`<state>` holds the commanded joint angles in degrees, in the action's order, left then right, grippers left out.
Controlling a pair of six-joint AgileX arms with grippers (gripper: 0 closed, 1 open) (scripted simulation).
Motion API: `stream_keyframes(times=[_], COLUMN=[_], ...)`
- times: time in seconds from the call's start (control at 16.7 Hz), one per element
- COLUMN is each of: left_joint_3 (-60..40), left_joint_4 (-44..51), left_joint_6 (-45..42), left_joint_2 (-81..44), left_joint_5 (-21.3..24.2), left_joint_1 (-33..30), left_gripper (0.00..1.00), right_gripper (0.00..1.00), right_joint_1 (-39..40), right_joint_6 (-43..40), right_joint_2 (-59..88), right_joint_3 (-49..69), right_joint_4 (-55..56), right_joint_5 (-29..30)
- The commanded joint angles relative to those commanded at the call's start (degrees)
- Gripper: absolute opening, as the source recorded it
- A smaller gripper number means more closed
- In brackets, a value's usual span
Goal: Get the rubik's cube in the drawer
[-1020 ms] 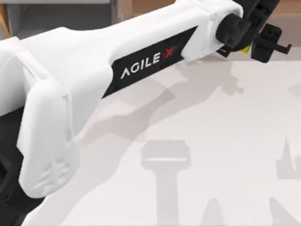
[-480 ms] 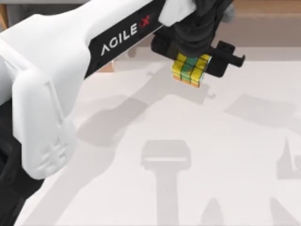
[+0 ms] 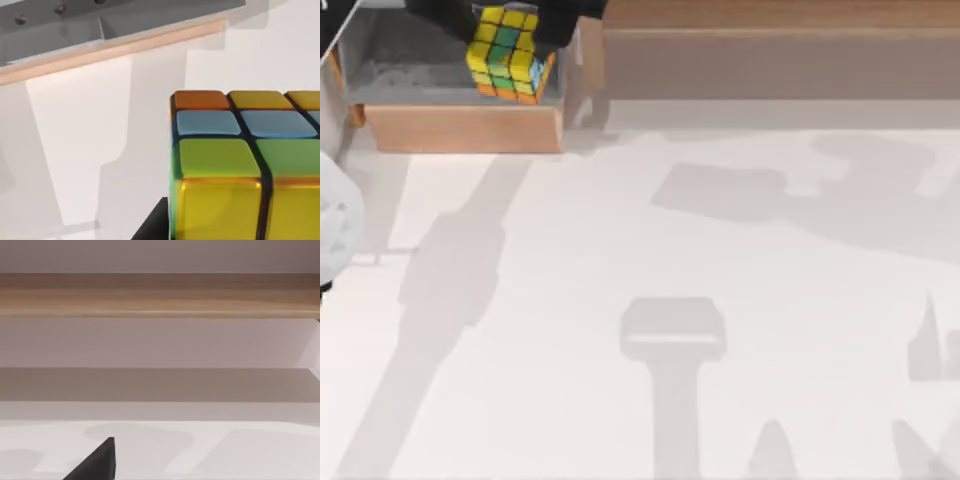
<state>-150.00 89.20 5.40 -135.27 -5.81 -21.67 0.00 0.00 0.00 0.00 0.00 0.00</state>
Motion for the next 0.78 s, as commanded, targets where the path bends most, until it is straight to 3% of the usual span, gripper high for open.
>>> stream_keyframes(times=[0.48, 0.78], left_joint_3=[-16.48, -20.67], left_joint_4=[9.63, 9.94], left_joint_6=[-16.4, -24.42], left_joint_2=[-10.33, -23.77], left_joint_5=[2.88, 5.18], left_joint_1=[30.31, 39.69], left_gripper=[0.0, 0.0], right_gripper=[1.0, 1.0], right_joint_1=[0.0, 0.0], right_joint_6=[0.0, 0.0], right_joint_2=[0.0, 0.0], right_joint_3=[0.0, 0.0], right_joint_4=[0.0, 0.0], right_joint_5=[0.0, 0.0])
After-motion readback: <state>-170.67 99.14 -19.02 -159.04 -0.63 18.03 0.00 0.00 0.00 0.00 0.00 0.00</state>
